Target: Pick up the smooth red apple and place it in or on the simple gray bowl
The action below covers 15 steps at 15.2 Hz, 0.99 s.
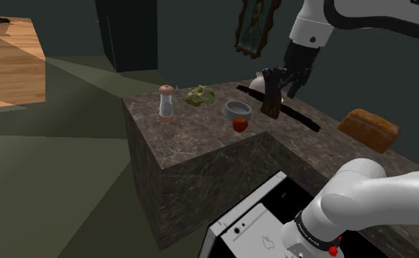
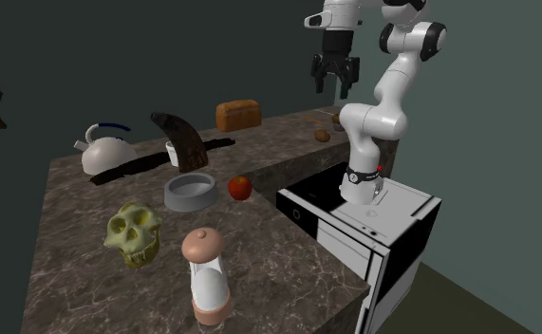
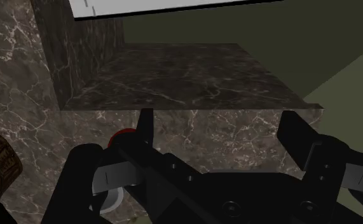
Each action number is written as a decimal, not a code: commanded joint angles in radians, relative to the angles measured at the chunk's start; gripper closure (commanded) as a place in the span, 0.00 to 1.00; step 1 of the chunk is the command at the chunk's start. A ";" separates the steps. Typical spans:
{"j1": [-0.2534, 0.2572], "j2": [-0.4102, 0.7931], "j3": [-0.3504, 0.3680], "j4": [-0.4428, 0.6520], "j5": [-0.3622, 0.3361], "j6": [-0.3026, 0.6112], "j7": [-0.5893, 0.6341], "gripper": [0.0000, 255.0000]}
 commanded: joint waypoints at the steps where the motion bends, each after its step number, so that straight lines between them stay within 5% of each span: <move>1: 0.000 0.000 0.000 0.000 0.000 0.000 0.000 0.00; 15: -0.062 0.322 -0.093 -0.120 -0.105 0.431 -0.084 0.00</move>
